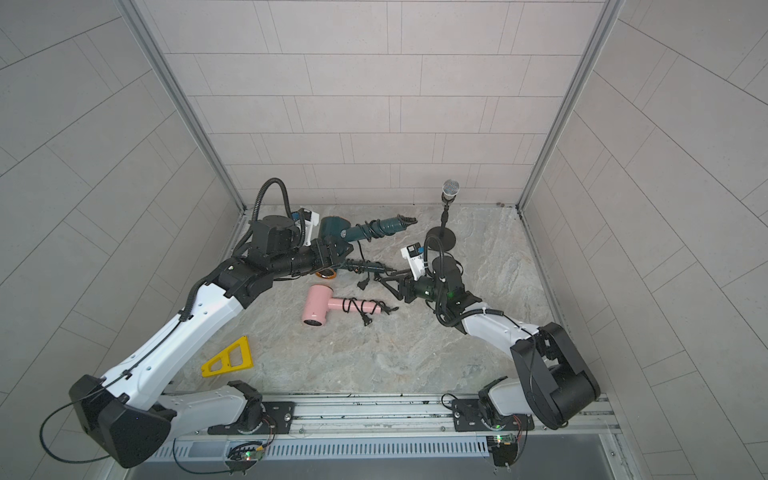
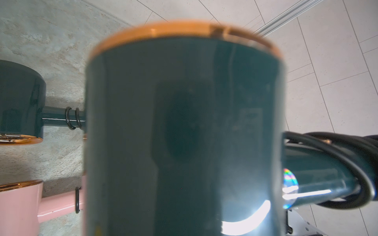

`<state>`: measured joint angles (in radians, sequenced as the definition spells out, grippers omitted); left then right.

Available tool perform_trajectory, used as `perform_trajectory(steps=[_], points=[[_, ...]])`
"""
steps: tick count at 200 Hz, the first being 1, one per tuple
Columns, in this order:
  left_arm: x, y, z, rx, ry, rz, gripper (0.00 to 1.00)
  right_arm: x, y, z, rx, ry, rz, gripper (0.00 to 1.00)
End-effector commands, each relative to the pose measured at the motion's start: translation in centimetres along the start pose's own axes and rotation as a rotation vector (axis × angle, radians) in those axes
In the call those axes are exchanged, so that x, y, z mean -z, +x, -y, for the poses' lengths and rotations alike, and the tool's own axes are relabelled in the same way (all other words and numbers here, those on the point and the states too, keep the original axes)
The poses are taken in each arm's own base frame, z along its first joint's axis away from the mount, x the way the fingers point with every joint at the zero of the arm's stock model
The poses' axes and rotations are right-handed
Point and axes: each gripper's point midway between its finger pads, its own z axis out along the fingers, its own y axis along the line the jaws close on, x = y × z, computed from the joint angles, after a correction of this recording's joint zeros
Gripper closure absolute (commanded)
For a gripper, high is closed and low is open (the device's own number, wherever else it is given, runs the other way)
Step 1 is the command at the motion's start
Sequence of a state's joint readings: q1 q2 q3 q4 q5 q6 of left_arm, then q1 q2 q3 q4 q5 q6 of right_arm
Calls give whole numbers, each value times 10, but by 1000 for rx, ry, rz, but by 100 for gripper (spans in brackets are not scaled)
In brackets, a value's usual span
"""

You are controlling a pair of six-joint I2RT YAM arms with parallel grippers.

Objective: Wrap the cord around the hair dryer
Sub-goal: Wrap the power cord around the hair dryer.

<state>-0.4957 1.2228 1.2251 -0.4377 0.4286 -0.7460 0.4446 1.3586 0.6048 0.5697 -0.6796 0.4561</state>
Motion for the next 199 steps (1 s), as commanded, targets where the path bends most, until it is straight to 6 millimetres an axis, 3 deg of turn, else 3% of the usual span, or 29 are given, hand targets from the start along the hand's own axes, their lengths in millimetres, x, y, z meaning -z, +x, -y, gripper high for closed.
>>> perform_trajectory(steps=[1,63,72,140,199], points=[[10,-14,26,-50,52,47,100,-2,-24,-7,73,25,117,49],[9,-5,38,-112,54,13,100,-27,-13,-6,37,-7,112,52],[10,-4,40,-118,56,12,100,-31,-25,-9,41,-22,141,52],[14,-3,45,-133,52,4,100,-46,-25,9,-3,3,189,51],[20,-6,49,-134,55,22,100,-56,-1,13,-75,-36,148,55]])
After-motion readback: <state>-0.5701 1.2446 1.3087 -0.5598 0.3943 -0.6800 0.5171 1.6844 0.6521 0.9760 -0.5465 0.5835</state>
